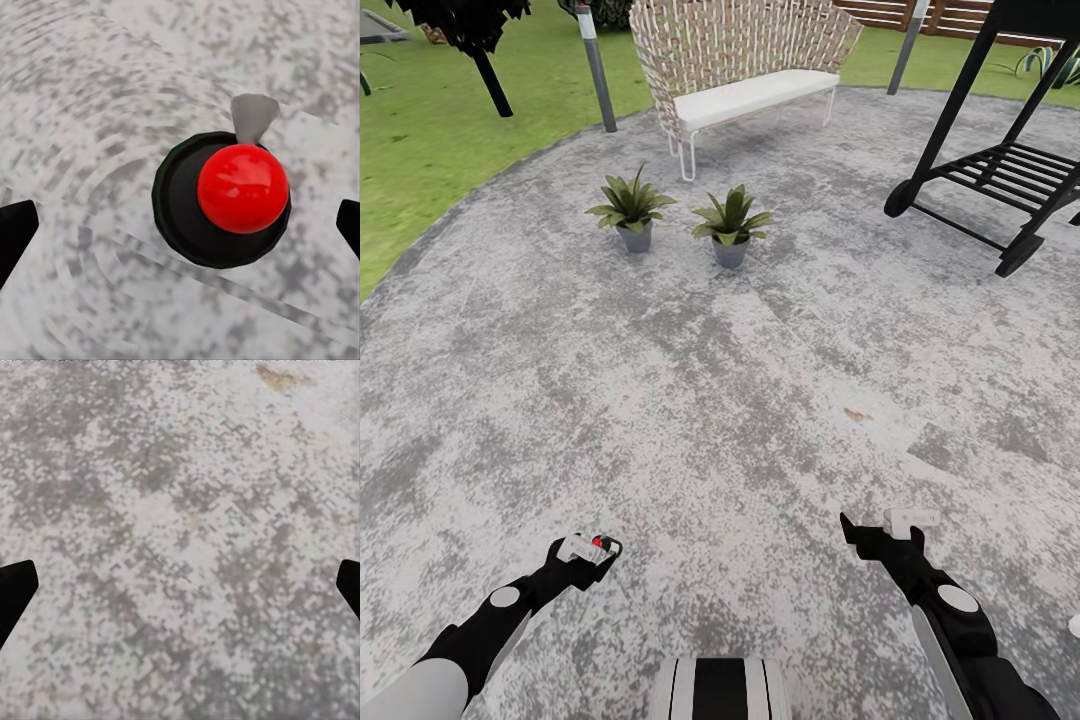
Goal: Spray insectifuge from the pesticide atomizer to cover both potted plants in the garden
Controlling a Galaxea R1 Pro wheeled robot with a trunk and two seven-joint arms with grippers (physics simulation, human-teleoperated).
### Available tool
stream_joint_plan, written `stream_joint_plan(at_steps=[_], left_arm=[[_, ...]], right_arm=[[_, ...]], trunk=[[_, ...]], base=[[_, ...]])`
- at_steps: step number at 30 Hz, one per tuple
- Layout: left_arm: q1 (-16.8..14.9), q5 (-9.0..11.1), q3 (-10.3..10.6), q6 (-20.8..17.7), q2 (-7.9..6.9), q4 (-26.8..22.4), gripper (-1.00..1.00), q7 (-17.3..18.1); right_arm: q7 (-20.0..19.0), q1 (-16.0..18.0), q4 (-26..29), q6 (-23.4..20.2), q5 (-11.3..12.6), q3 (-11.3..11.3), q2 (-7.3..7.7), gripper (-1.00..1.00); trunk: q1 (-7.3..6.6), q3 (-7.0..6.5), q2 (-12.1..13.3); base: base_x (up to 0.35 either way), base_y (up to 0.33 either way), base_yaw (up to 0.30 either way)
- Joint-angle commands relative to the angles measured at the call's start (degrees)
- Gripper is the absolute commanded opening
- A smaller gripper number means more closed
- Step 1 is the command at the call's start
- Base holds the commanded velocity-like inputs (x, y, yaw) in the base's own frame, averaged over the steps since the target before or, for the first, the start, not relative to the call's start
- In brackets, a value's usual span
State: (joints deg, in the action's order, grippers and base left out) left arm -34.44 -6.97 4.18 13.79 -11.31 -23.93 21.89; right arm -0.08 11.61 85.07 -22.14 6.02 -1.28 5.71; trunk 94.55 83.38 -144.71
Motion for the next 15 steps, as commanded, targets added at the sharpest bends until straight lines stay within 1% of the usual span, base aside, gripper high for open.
stream_joint_plan(at_steps=[1, 8, 12, 15], left_arm=[[0.0, -0.6, 0.2, 0.4, -0.04, 0.0, 1.0, -0.2], [0.0, -0.6, 0.1, 0.4, -0.03, 0.0, 1.0, -0.1], [0.0, -0.6, 0.1, 0.4, -0.03, 0.0, 1.0, -0.2], [0.0, -0.6, 0.1, 0.4, -0.03, 0.0, 1.0, -0.1]], right_arm=[[0.0, 0.0, 0.1, -0.3, 0.6, 0.0, 0.01, 1.0], [0.0, 0.0, 0.1, -0.3, 0.6, 0.0, 0.01, 1.0], [0.0, 0.0, 0.1, -0.3, 0.6, 0.0, 0.01, 1.0], [0.0, 0.0, 0.1, -0.3, 0.6, 0.0, 0.01, 1.0]], trunk=[[-0.01, 0.03, 0.0], [-0.01, 0.03, 0.0], [-0.01, 0.03, 0.0], [-0.01, 0.03, 0.0]], base=[[0.0, 0.0, 0.0], [0.0, 0.0, -0.013], [0.0, 0.0, -0.149], [0.0, 0.0, -0.069]])
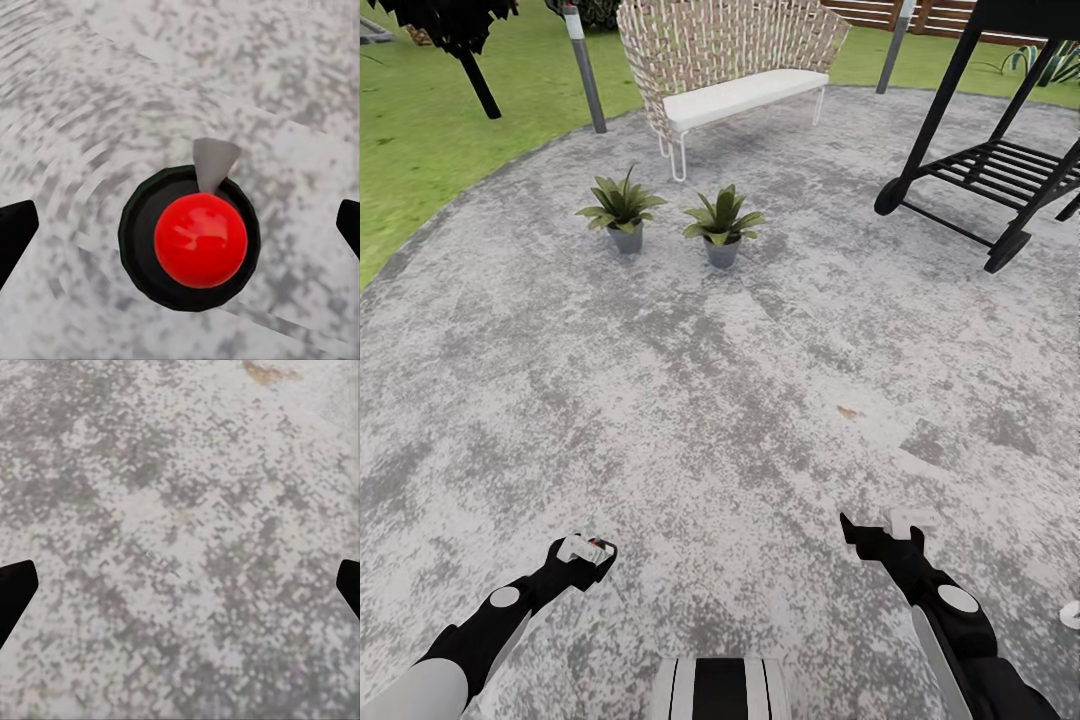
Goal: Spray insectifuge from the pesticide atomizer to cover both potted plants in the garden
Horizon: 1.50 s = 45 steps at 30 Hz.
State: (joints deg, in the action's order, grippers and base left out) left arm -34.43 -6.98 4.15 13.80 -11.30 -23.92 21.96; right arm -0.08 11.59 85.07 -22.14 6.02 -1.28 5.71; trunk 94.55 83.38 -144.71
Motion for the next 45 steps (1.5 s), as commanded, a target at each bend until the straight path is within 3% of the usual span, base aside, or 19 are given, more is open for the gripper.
stream_joint_plan(at_steps=[1, 8, 16, 36, 45], left_arm=[[0.0, -0.6, 0.2, 0.4, -0.04, 0.0, 1.0, -0.2], [0.1, -0.6, 0.2, 0.4, -0.04, 0.1, 1.0, -0.2], [0.2, -0.6, 1.7, 0.5, -0.12, 0.2, 1.0, -0.2], [0.2, -0.6, 1.7, 1.1, -0.21, 0.6, 1.0, -0.3], [0.2, -0.4, 1.7, 6.0, -0.21, 1.1, 1.0, -0.7]], right_arm=[[0.0, 0.0, 0.1, -0.3, 0.6, 0.0, 0.01, 1.0], [0.0, 0.0, 0.1, -0.3, 0.6, 0.0, 0.01, 1.0], [0.0, 0.0, 0.1, -0.3, 0.6, 0.0, 0.01, 1.0], [0.0, 0.0, 0.1, -0.3, 0.6, 0.0, 0.01, 1.0], [0.0, 0.0, 0.1, -0.3, 0.6, 0.0, 0.01, 1.0]], trunk=[[-0.01, 0.03, 0.0], [-0.01, 0.03, 0.0], [-0.01, 0.03, 0.0], [-0.01, 0.03, 0.0], [-0.01, 0.03, 0.0]], base=[[0.0, 0.0, -0.027], [0.0, 0.0, -0.006], [0.0, 0.0, 0.0], [0.0, 0.0, 0.0], [0.0, 0.0, 0.0]])
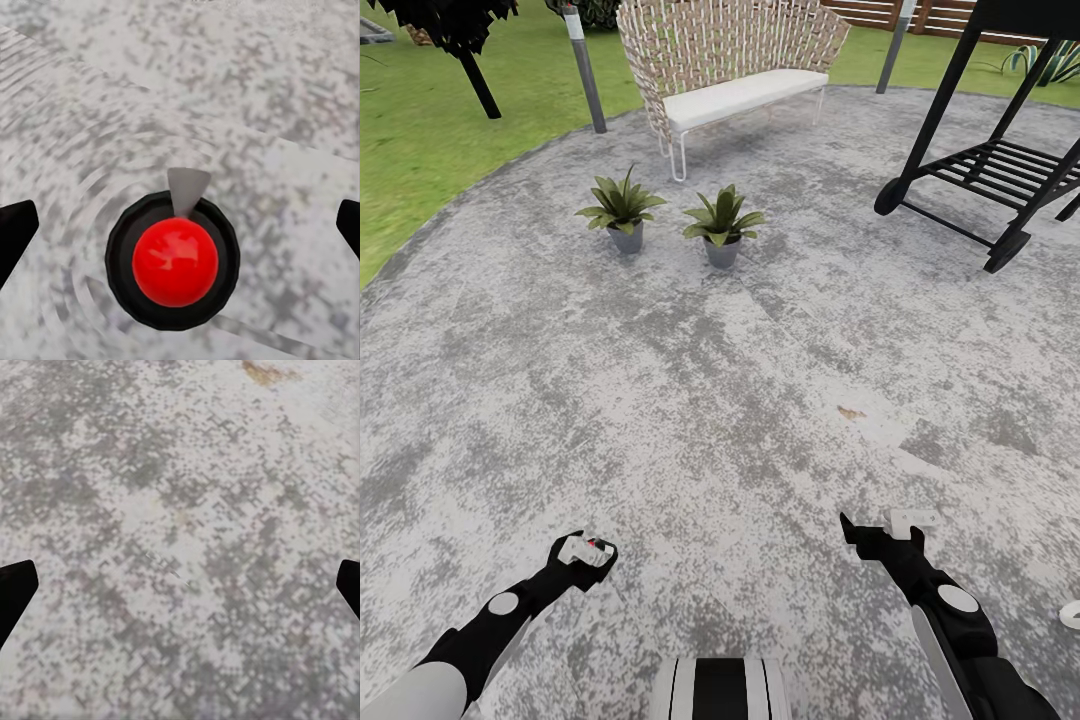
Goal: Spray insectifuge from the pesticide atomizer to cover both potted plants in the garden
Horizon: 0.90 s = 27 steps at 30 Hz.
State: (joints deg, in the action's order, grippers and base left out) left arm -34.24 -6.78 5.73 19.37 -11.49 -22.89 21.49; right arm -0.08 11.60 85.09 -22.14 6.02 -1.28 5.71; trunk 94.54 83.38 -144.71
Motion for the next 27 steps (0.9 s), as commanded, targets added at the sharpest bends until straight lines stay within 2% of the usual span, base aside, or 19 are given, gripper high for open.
stream_joint_plan(at_steps=[1, 27], left_arm=[[0.0, -0.5, 0.1, 0.5, -0.03, 0.0, 1.0, -0.2], [0.0, -0.6, 0.1, 0.9, 0.04, 2.1, 1.0, -0.2]], right_arm=[[0.0, 0.0, 0.1, -0.3, 0.6, 0.0, 0.01, 1.0], [0.0, 0.0, 0.1, -0.3, 0.6, 0.0, 0.01, 1.0]], trunk=[[-0.01, 0.03, 0.0], [-0.01, 0.15, 0.0]], base=[[0.0, 0.0, 0.0], [0.0, 0.0, 0.0]])
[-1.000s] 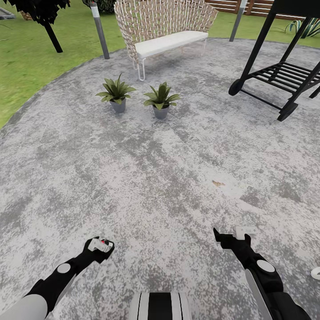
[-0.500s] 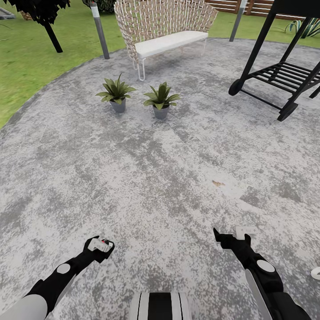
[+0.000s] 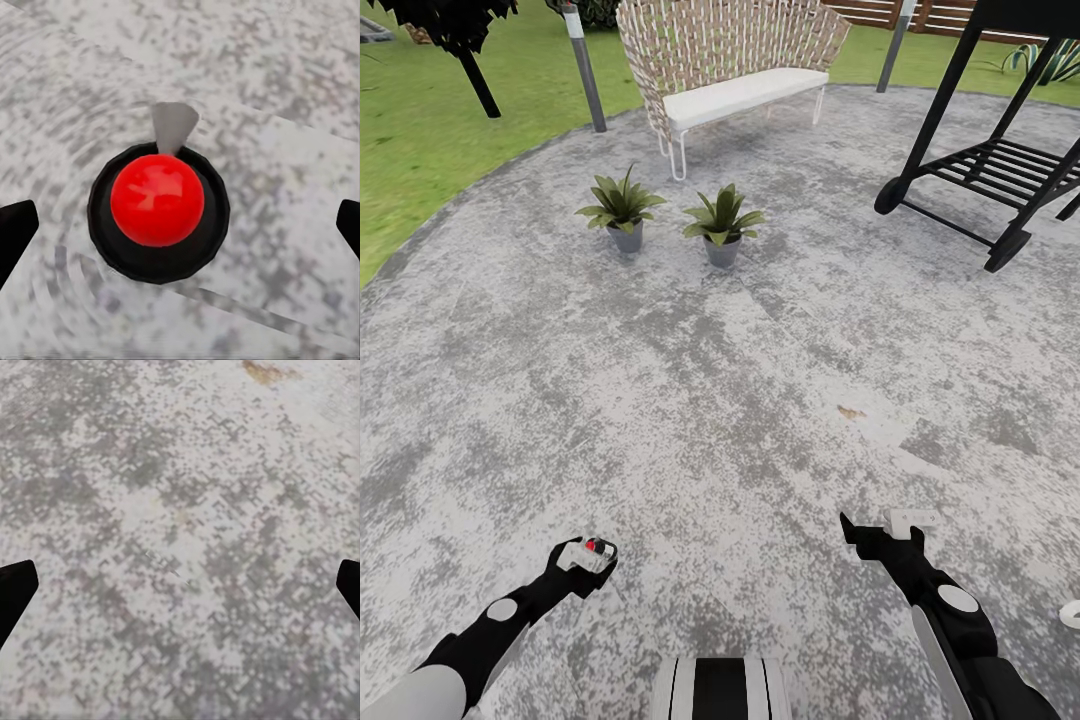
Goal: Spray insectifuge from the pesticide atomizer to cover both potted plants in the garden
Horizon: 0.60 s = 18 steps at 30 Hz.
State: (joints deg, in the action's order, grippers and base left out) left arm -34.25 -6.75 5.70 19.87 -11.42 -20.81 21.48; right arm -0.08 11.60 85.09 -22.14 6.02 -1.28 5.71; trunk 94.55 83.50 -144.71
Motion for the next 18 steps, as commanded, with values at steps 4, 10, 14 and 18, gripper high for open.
stream_joint_plan(at_steps=[4, 10, 14, 18], left_arm=[[0.0, -0.5, 0.1, 0.4, -0.07, 0.2, 1.0, -0.2], [0.0, -0.3, 0.1, 0.4, -0.16, 0.2, 1.0, -0.2], [0.0, -0.3, 0.1, 0.4, -0.18, 0.2, 1.0, -0.2], [0.0, -0.6, 0.1, 0.3, -0.09, 0.2, -1.0, -0.2]], right_arm=[[0.0, 0.0, 0.1, -0.3, 0.6, 0.0, 0.01, 1.0], [0.0, 0.0, 0.1, -0.3, 0.6, 0.0, 0.01, 1.0], [0.0, 0.0, 0.1, -0.3, 0.6, 0.0, 0.01, 1.0], [0.0, 0.0, 0.1, -0.3, 0.6, 0.0, 0.01, 1.0]], trunk=[[-0.01, 0.04, 0.0], [-0.01, 0.04, 0.0], [-0.01, 0.04, 0.0], [-0.01, 0.04, 0.0]], base=[[0.0, 0.0, 0.0], [0.0, 0.0, 0.0], [0.0, 0.0, 0.0], [0.0, 0.0, 0.0]])
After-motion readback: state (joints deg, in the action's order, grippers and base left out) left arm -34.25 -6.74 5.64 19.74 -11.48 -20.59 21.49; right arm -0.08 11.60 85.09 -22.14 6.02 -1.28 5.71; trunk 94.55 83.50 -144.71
